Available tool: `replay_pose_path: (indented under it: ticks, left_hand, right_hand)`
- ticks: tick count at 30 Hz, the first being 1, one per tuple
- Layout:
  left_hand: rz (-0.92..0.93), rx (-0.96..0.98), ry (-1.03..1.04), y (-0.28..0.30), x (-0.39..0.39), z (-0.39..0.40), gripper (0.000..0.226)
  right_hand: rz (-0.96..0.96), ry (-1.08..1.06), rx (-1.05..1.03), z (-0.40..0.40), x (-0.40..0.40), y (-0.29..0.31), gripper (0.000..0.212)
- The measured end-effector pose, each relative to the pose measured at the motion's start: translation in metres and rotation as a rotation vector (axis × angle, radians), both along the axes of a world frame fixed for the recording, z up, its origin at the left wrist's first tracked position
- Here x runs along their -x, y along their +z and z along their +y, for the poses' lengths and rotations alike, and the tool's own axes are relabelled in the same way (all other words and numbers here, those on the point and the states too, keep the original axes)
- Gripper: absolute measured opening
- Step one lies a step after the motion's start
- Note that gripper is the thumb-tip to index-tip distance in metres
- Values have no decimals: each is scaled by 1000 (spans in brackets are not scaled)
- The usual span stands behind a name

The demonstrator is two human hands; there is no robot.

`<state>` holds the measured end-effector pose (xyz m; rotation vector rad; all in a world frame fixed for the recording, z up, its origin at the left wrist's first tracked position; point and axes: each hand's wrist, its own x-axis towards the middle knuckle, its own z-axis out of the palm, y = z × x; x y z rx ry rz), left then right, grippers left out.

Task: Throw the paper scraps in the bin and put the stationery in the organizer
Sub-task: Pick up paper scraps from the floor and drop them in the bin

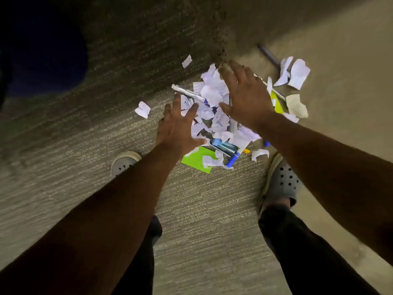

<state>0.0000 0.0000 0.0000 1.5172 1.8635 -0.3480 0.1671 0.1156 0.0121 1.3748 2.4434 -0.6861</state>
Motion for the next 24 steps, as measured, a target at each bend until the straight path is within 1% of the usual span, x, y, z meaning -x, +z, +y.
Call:
replay_pose_path:
  ticks: [3,6,8,10,11,13,15,18,20,24]
  left_hand:
    - [41,-4,-8,-13,-7,9,97]
    - [26,-19,2,-24,-14,10,88]
    - [16,-12,5,-28,-16,7,86]
    - [14,-19,9,-28,-17,6,80]
    - [10,-39,24,-28,-17,6,71]
    - [8,-106,52,-29,-13,5,47]
    - [-7,-158,61,-32,-6,6,33]
    - [-97,-208,130,-39,7,7,24]
    - [-155,-229,233,-39,12,8,19]
    - [-265,-273,483,-27,18,10,12]
  right_hand:
    - [-4,2,26,20,15,-17,94]
    - [-87,144,62,24,28,-28,108]
    - [-135,237,91,20,31,-33,108]
    - [-186,295,106,14,34,-38,100]
    - [-198,307,103,11,35,-40,90]
    - [-168,264,58,7,36,-43,64]
    - [-113,214,16,9,35,-45,49]
    - [-32,159,36,15,32,-46,38]
    - [14,96,72,18,31,-46,36]
    - [135,-194,167,23,28,-38,32]
